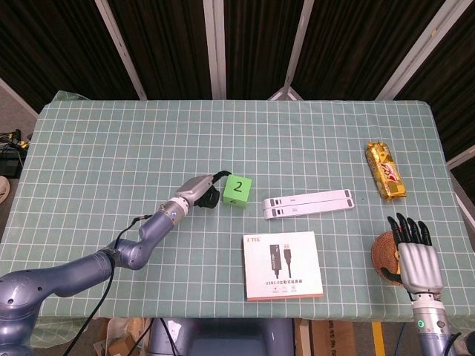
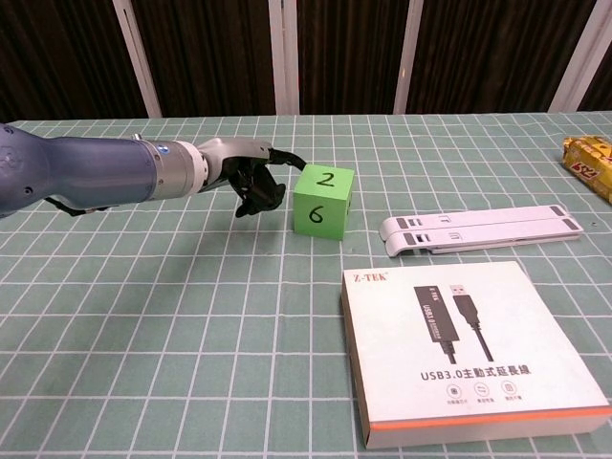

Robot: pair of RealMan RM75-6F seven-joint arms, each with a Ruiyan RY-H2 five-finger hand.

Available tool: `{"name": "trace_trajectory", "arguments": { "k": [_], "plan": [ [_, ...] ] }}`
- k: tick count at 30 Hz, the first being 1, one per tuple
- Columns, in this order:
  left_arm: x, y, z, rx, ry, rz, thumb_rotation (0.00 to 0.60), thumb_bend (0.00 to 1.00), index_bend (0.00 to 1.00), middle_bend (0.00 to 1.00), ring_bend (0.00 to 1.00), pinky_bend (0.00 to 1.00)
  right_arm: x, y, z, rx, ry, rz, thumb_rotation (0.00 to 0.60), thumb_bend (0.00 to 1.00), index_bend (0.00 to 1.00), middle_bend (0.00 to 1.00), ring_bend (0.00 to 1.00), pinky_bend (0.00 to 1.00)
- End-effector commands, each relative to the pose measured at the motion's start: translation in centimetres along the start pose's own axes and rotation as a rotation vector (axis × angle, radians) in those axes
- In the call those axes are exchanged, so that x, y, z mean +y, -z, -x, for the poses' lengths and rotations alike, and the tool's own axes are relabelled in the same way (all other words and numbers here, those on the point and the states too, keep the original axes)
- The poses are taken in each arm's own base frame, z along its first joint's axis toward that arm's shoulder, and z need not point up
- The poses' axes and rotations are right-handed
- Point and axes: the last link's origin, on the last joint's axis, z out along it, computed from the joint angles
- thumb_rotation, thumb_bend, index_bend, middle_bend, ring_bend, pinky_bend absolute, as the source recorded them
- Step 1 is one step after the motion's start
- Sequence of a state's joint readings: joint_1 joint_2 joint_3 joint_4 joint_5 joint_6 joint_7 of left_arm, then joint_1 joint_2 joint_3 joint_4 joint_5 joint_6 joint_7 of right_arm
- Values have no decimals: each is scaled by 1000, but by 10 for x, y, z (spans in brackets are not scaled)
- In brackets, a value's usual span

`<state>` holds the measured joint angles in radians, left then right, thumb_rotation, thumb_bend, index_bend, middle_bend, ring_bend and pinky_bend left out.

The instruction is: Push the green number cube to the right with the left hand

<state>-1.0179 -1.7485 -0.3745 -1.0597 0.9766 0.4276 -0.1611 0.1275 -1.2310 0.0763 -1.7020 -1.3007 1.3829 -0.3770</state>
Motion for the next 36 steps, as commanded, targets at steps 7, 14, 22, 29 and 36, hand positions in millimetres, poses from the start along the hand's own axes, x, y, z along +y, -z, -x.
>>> {"name": "trace_trajectory", "arguments": {
  "k": [7, 14, 22, 29, 36],
  "plan": [
    [-1, 5, 0, -36, -4, 1, 600, 890, 121, 799, 720, 732, 0, 1, -1, 3, 0, 6, 600, 72, 55, 0, 0, 0],
    [-7, 14, -5, -83, -41, -13, 600, 891, 130, 798, 719, 732, -1, 0, 0, -1, 1, 8, 600, 73, 55, 0, 0, 0],
    [-4, 24, -9, -112, -39, -7, 600, 890, 133, 799, 719, 732, -2, 1, 1, -5, 5, 13, 600, 72, 55, 0, 0, 0],
    [-5, 31, -9, -144, -57, -9, 600, 890, 133, 799, 719, 732, -1, 1, 1, -7, 8, 26, 600, 72, 55, 0, 0, 0],
    [-9, 40, -7, -184, -87, -16, 600, 889, 136, 799, 719, 732, 0, 1, 0, -6, 6, 35, 600, 72, 55, 0, 0, 0]
  ]
}}
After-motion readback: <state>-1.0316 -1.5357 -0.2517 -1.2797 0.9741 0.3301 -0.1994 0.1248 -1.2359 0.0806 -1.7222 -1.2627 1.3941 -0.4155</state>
